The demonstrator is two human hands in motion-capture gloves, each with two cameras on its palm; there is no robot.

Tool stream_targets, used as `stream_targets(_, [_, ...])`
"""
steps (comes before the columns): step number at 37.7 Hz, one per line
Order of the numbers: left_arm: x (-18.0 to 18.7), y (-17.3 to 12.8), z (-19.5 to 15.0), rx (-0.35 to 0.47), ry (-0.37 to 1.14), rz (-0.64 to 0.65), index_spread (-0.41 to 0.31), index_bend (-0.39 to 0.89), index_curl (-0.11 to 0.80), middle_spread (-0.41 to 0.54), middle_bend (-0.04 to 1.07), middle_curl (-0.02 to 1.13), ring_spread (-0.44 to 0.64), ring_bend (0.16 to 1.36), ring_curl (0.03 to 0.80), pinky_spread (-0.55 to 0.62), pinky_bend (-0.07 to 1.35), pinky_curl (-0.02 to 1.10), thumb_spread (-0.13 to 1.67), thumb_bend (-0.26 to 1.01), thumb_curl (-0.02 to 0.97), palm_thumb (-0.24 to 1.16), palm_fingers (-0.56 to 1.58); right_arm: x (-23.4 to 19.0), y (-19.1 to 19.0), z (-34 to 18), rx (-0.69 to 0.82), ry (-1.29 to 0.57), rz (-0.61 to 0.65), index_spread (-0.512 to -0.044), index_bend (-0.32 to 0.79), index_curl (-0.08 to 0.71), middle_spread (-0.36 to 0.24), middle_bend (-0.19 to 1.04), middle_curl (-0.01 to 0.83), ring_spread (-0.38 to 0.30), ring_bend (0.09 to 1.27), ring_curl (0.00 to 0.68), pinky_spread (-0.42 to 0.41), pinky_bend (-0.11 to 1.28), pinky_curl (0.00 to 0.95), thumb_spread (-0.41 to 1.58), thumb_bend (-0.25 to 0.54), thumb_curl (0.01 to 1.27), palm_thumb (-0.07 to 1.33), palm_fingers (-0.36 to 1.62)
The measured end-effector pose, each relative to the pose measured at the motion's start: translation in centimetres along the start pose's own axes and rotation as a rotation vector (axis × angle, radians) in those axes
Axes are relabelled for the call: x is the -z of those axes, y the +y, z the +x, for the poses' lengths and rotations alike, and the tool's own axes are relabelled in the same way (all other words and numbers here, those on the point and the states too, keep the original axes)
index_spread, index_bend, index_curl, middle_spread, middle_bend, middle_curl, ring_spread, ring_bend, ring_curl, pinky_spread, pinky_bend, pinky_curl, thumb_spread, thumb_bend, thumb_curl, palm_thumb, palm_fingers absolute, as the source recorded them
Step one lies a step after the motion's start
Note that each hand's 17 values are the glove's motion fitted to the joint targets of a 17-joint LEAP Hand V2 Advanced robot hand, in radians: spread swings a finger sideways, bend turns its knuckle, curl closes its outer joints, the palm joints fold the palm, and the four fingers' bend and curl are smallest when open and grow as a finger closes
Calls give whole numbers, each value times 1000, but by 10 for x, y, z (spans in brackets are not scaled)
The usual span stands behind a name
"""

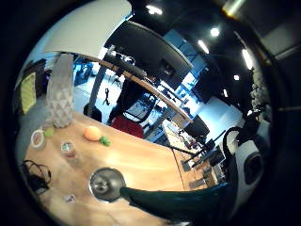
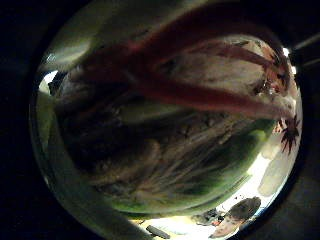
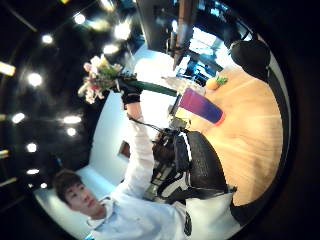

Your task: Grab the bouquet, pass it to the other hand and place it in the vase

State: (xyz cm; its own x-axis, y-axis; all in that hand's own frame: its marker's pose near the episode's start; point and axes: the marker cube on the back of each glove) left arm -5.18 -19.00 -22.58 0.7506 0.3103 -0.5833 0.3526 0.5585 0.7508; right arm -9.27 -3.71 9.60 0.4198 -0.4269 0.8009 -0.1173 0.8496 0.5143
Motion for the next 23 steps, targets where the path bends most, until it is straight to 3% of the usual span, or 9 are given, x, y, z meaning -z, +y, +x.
stream_targets(8, [4, 0, -43, 55, -45, -1, -369, 456, 556, -375, 749, 559, -391, 795, 475, -441, 604, 438, 377, -34, 733, 808, 1408, 6, 3, 15, -20, 38, -4, -309, 135, 353, -172, 282, 401, -47, 395, 339, 244, 410, 346, 1054, -22, 432, 636, 800])
stream_targets(11, [5, 18, -78, 102, -77, -116, -363, 417, 551, -374, 733, 552, -392, 784, 470, -446, 611, 436, 364, -41, 737, 789, 1382, 9, 3, 23, -10, 88, 1, -309, 129, 344, -172, 268, 397, -46, 386, 337, 249, 400, 343, 1057, -22, 428, 639, 807])
stream_targets(12, [6, 27, -92, 115, -90, -176, -351, 324, 521, -373, 734, 550, -394, 782, 467, -454, 633, 439, 357, -54, 734, 769, 1323, 10, 4, 25, -11, 105, 0, -309, 129, 341, -172, 266, 397, -46, 383, 337, 256, 392, 340, 1058, -22, 427, 640, 808])
stream_targets(13, [7, 38, -108, 125, -102, -239, -301, 117, 462, -366, 692, 535, -393, 796, 467, -462, 713, 459, 401, -102, 714, 686, 1164, 11, 6, 28, -19, 112, -3, -309, 129, 339, -172, 264, 397, -44, 379, 337, 258, 386, 340, 1058, -23, 426, 640, 808])
stream_targets(14, [10, 50, -124, 133, -110, -297, -167, -133, 388, -303, 523, 488, -334, 798, 463, -379, 702, 450, 567, -221, 633, 447, 580, 11, 7, 30, -29, 106, -6, -309, 129, 337, -168, 262, 397, -43, 377, 337, 260, 383, 339, 1059, -23, 425, 641, 810])
stream_targets(15, [12, 62, -142, 136, -114, -343, -83, -26, 412, -153, 448, 525, -204, 752, 502, -187, 604, 465, 580, -229, 599, 346, -10, 11, 9, 31, -32, 89, -10, -309, 128, 334, -168, 259, 396, -43, 374, 337, 262, 379, 339, 1059, -23, 424, 641, 812])
stream_targets(16, [15, 72, -159, 134, -111, -371, -35, 8, 424, -92, 478, 593, -156, 792, 575, -112, 657, 537, 601, -200, 580, 301, -111, 11, 9, 32, -26, 65, -12, -309, 131, 333, -167, 256, 396, -42, 370, 336, 263, 376, 338, 1059, -23, 423, 642, 815])
stream_targets(19, [35, 98, -175, 97, -30, -374, 79, 28, 352, 57, 347, 491, -6, 734, 474, 52, 597, 466, 648, -137, 533, 204, -151, 12, 11, 39, -23, 48, -10, -307, 129, 328, -166, 249, 395, -42, 363, 337, 266, 362, 335, 1060, -23, 421, 642, 820])
stream_targets(23, [73, 118, -135, -25, 123, -325, 159, 16, 281, 183, 254, 374, 123, 708, 380, 205, 558, 381, 676, -90, 491, 136, -112, 16, 14, 47, -71, 55, -3, -302, 129, 321, -166, 241, 395, -41, 354, 337, 269, 347, 335, 1062, -22, 420, 646, 826])
